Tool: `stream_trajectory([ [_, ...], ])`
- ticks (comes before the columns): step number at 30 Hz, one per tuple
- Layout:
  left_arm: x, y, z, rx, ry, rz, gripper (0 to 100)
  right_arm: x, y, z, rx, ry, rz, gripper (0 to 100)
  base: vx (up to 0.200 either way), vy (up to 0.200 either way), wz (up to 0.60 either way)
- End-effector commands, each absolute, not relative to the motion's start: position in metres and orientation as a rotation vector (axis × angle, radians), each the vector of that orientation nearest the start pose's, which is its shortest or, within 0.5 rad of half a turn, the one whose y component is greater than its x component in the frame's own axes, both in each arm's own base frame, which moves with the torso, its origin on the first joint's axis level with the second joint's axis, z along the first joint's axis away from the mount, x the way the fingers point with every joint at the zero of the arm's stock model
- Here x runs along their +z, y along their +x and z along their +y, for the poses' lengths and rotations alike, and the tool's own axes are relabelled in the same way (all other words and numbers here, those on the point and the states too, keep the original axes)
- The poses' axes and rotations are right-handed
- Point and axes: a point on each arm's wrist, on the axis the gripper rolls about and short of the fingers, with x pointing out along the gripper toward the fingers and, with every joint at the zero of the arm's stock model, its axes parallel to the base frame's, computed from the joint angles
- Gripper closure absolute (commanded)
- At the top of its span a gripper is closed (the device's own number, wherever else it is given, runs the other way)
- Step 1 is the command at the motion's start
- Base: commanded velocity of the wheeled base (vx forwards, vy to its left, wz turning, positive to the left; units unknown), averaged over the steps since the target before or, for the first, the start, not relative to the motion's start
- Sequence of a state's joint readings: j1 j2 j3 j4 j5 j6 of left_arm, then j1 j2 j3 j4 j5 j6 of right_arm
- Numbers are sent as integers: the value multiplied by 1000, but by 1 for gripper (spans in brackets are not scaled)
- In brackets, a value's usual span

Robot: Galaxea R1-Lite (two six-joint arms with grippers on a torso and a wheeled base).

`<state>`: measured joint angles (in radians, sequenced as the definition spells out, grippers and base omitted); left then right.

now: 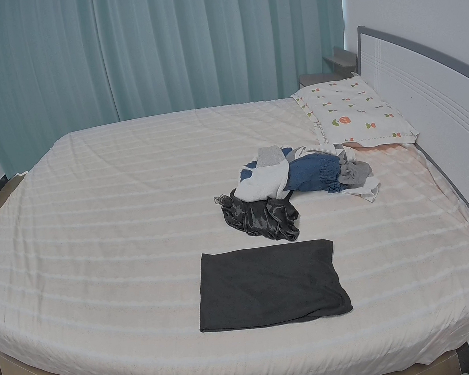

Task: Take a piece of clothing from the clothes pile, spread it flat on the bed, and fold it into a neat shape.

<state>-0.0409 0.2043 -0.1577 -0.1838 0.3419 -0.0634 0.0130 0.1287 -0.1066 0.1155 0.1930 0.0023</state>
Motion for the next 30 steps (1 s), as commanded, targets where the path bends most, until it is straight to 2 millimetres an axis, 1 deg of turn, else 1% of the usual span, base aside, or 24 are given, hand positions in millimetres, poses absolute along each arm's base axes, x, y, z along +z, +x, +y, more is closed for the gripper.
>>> stream_trajectory([
  [1, 114, -34, 8, 353, -48, -222, 0, 82, -28, 2, 120, -98, 43, 0, 0, 0, 0],
  [2, 107, -31, 8, 352, -46, -202, 0, 82, -26, 2, 99, -106, -11, 0, 0, 0, 0],
  [4, 94, -26, 8, 345, -34, -171, 0, 81, -23, 2, 92, -106, -54, 0, 0, 0, 0],
  [11, 88, -24, 6, 284, -59, -122, 0, 81, -23, 2, 73, -101, -53, 0, 0, 0, 0],
  [12, 82, -23, 6, 252, -56, -64, 0, 80, -23, 2, 69, -89, -46, 0, 0, 0, 0],
  [13, 80, -23, 5, 218, -65, -45, 0, 79, -23, 1, 62, -74, -30, 0, 0, 0, 0],
  [15, 81, -23, 4, 159, -85, -62, 0, 75, -23, 1, 45, -38, 13, 0, 0, 0, 0],
  [19, 81, -23, 3, 121, -80, -57, 0, 75, -24, 1, 29, -14, 18, 0, 0, 0, 0],
  [21, 81, -23, 2, 70, -78, -55, 0, 75, -24, 1, 29, -14, 18, 0, 0, 0, 0],
  [23, 78, -23, 0, 16, -42, -22, 0, 75, -23, 1, 28, -15, 17, 0, 0, 0, 0],
  [25, 73, -23, 0, 8, 2, 25, 0, 76, -23, 1, 26, -23, 0, 0, 0, 0, 0],
  [30, 75, -23, 0, 9, 6, 12, 0, 76, -23, 1, 28, -45, -2, 0, 0, 0, 0],
])
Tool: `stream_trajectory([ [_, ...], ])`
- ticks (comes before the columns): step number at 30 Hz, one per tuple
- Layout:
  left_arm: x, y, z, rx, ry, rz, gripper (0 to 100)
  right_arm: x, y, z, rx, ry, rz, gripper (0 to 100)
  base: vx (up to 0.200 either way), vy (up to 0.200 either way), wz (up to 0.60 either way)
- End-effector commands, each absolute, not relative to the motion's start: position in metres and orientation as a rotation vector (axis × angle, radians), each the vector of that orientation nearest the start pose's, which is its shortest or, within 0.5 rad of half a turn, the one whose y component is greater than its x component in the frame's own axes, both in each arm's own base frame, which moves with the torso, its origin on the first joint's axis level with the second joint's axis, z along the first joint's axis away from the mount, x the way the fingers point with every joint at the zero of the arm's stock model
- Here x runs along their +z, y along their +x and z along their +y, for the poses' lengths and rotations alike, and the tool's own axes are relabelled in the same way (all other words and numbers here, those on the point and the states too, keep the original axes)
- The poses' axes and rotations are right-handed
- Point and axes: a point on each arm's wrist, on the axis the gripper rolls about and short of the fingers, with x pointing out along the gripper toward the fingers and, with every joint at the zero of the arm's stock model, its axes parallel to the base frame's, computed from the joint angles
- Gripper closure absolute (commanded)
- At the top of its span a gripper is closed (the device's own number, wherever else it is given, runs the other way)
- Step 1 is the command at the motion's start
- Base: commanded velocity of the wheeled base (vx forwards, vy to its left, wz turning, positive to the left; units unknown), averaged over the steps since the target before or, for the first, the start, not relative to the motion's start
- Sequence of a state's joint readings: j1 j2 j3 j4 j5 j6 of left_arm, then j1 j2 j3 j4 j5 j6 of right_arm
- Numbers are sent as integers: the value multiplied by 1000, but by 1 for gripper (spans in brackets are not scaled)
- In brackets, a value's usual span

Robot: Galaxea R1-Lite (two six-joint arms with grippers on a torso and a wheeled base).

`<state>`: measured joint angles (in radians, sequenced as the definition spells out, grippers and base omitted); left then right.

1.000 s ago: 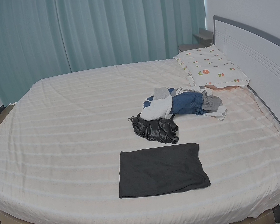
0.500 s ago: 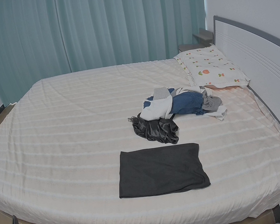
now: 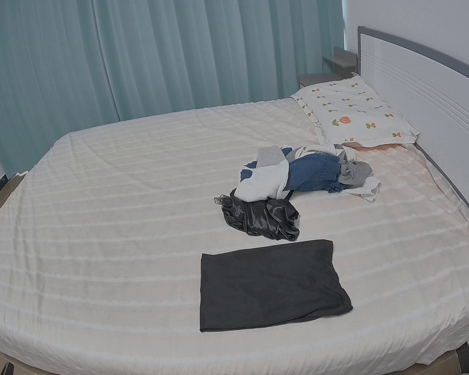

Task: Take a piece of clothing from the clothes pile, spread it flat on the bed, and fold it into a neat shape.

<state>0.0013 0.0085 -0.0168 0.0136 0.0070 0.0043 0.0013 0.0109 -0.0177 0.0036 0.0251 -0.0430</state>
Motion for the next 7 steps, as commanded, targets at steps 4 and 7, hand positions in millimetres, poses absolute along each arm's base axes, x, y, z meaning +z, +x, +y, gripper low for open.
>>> stream_trajectory([
  [4, 75, -23, 0, 11, 8, 12, 0, 75, -23, 0, 23, -11, 0, 0, 0, 0, 0],
  [7, 75, -23, 0, 11, 6, 11, 0, 75, -23, 0, 21, -12, 0, 0, 0, 0, 0],
])
